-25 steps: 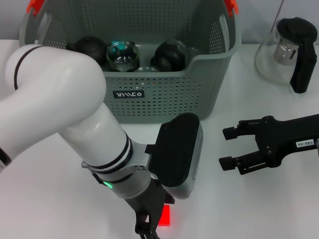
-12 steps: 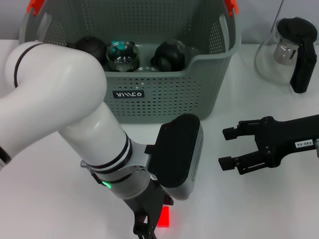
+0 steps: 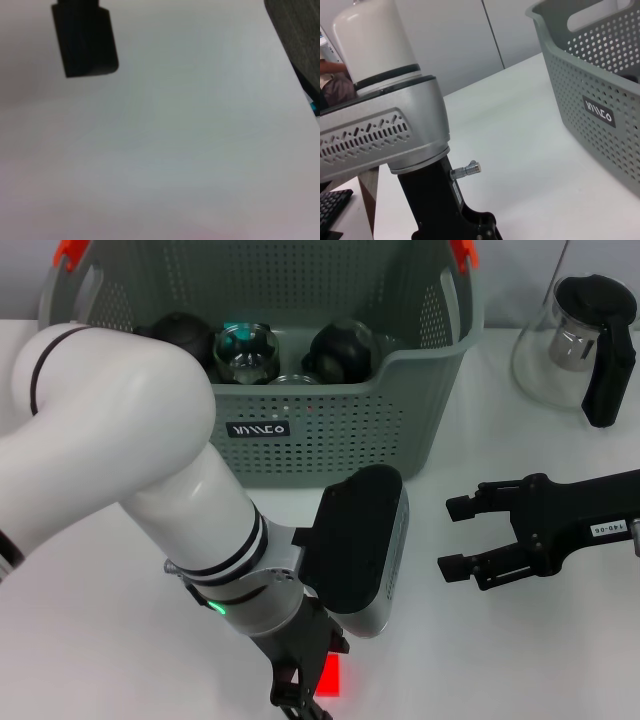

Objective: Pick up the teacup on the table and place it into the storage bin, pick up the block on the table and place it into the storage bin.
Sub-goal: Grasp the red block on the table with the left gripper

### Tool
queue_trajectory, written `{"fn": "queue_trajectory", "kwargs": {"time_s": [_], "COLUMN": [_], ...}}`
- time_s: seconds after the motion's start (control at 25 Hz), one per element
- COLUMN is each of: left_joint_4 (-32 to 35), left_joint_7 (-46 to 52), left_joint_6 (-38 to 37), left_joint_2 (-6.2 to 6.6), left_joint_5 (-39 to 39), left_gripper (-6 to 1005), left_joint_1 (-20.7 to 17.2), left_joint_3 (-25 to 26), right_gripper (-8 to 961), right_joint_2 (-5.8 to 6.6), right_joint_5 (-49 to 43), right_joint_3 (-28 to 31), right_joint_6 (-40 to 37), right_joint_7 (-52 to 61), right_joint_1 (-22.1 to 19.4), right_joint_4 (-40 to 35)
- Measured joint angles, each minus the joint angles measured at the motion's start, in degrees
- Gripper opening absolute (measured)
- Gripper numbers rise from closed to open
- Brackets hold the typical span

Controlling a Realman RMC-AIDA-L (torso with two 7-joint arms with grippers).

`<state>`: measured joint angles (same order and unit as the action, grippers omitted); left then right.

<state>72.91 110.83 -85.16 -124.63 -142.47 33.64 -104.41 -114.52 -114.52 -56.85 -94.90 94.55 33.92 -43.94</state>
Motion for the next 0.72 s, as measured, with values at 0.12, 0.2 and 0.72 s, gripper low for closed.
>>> {"fn": "queue_trajectory", "kwargs": {"time_s": [0.12,0.2,0.72], "left_joint_4": [-0.04,-0.05,-0.33], "left_joint_7": [0.00,0.00,0.00], "left_joint_6": [0.28,0.39,1.45], "left_joint_2": [0.00,0.00,-0.09], "left_joint_5": [-0.04,-0.19,-1.05], "left_gripper": [758,745,685], "left_joint_1": [0.05,0.09,0.11], "left_joint_3": [0.00,0.00,-1.44], "right_gripper": [945,945,945], "right_joint_2": [0.00,0.00,0.00], "right_joint_5": [0.00,0.00,0.00], "right_joint_3": [-0.01,-0.01,-0.01], "right_joint_6": [0.00,-0.01,-0.03], "right_joint_7": [-0.04,-0.05,-0.07], "right_joint_1": [0.02,0.06,0.09], "right_joint_4": [-0.01,-0.01,-0.01]}}
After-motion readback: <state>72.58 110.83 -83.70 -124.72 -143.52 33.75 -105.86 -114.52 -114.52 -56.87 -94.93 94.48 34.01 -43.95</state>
